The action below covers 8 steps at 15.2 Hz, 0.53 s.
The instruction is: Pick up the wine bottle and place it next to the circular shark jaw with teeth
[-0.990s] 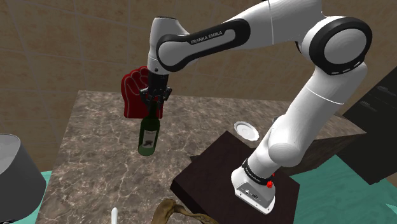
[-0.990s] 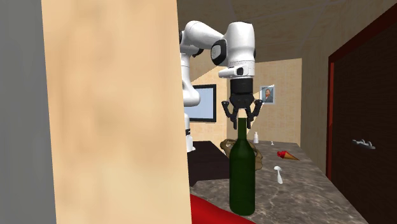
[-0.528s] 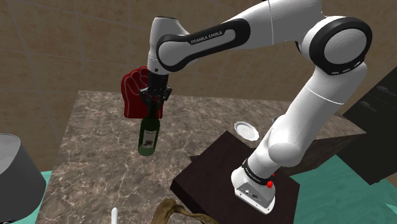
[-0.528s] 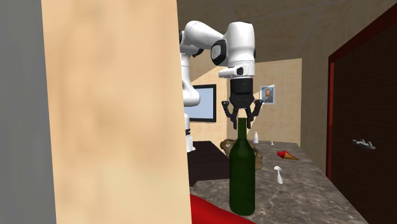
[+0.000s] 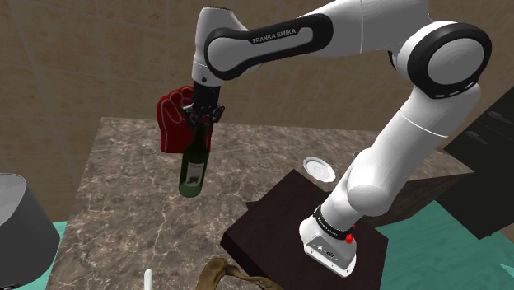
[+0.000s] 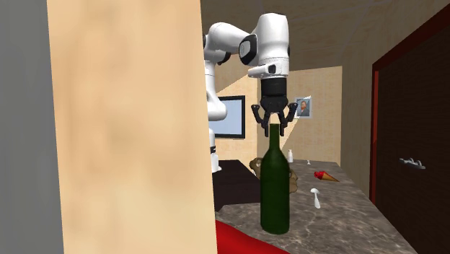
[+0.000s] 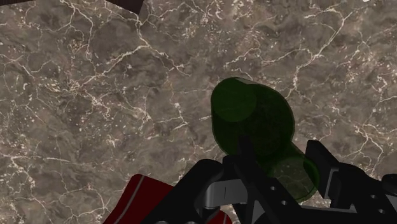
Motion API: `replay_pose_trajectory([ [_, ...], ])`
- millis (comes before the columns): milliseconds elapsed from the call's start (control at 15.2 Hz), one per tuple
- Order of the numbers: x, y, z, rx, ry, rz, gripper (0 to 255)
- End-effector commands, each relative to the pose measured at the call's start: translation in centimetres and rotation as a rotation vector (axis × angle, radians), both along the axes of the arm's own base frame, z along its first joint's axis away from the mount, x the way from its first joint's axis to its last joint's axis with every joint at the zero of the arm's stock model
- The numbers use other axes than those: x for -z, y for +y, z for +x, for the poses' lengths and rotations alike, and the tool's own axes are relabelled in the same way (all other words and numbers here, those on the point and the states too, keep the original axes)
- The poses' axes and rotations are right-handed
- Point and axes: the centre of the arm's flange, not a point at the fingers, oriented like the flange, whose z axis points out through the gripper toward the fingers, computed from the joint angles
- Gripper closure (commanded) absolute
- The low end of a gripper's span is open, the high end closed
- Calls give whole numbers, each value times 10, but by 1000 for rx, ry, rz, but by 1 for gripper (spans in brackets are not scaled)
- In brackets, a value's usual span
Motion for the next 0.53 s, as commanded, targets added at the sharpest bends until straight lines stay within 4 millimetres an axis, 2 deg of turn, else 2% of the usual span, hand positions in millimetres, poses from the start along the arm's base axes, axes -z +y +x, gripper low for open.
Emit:
replay_pose_trajectory([
  [0,-11,0,0,0,0,0,255],
  [462,-48,0,0,0,0,0,255],
])
